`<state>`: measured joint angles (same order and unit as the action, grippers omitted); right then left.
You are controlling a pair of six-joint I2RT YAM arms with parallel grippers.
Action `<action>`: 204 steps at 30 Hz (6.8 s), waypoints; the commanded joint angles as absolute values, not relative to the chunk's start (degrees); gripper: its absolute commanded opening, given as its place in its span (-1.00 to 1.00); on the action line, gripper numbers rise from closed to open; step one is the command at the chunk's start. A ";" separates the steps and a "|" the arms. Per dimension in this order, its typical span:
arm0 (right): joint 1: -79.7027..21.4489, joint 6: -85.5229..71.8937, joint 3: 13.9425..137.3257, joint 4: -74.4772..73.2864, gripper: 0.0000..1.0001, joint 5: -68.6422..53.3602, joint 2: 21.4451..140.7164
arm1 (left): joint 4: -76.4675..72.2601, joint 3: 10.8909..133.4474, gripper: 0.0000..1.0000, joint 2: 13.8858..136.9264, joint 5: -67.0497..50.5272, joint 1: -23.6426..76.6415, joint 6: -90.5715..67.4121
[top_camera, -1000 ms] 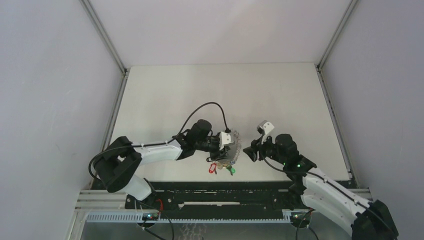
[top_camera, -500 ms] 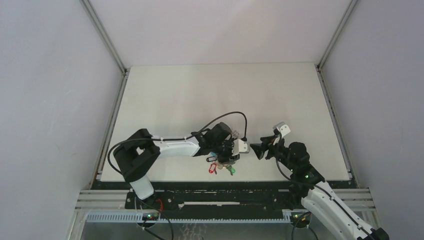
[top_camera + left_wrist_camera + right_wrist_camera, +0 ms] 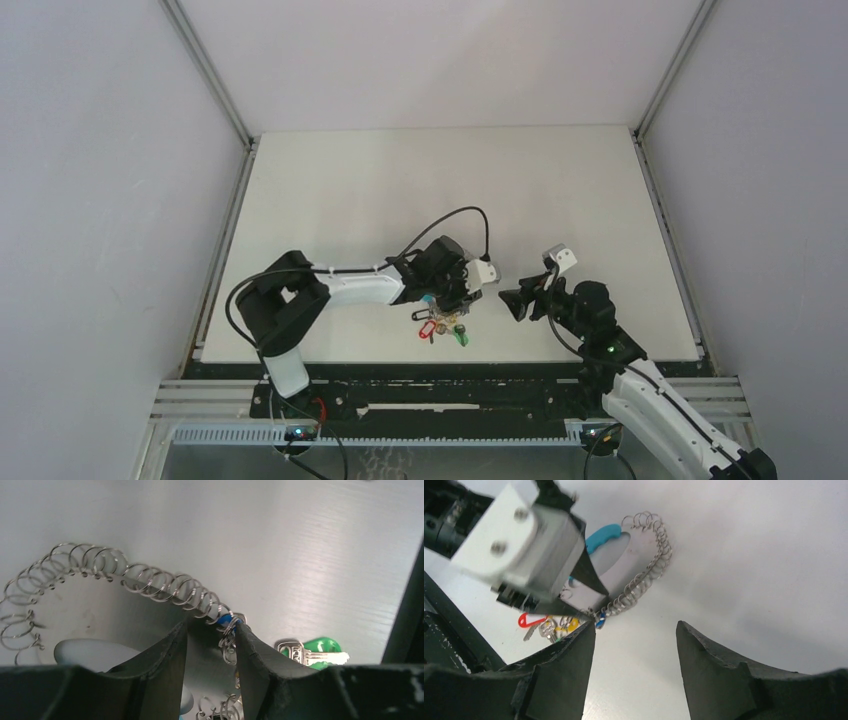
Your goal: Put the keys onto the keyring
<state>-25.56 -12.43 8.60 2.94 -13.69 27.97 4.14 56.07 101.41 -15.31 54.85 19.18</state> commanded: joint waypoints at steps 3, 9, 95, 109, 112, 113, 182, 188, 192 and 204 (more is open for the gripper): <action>-24.95 -13.06 9.96 4.80 0.20 -15.90 29.12 | -1.80 54.88 -0.11 97.12 -16.65 50.49 12.20; -24.88 -13.12 9.94 4.57 0.20 -16.65 28.65 | 3.94 56.43 -0.05 95.68 -24.22 50.49 18.94; -24.93 -9.42 15.84 32.13 -0.12 -32.01 51.44 | -62.08 31.91 -0.99 85.68 -37.88 38.02 -12.53; -26.14 -13.40 22.41 42.52 -0.10 -37.89 67.97 | -62.14 30.50 -0.99 86.02 -38.32 37.18 -11.29; -26.49 -12.68 23.51 43.09 -0.10 -39.64 70.19 | -62.09 30.50 -0.99 86.19 -38.24 37.20 -11.25; -26.53 -12.35 23.77 43.30 -0.10 -40.36 70.82 | -62.11 30.50 -0.99 86.27 -38.33 37.19 -11.32; -40.39 37.54 52.30 -23.25 -1.00 -21.46 64.46 | -69.00 25.68 -0.21 84.67 -39.17 35.55 -11.35; -42.58 38.83 55.46 -26.19 -1.00 -12.73 67.49 | -68.00 24.21 -0.18 83.05 -41.76 34.43 -10.26; -42.97 39.00 55.99 -25.93 -1.00 -12.79 67.86 | -67.78 22.89 -0.16 82.19 -42.50 34.32 -10.81; -44.62 39.39 57.80 -26.28 -1.00 -13.01 70.09 | -73.04 24.47 -0.06 86.01 -41.09 36.67 -12.02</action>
<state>-43.66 38.72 54.72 -27.86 -13.30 70.32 -68.73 23.29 84.90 -41.17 35.46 -12.36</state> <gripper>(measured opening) 0.019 0.466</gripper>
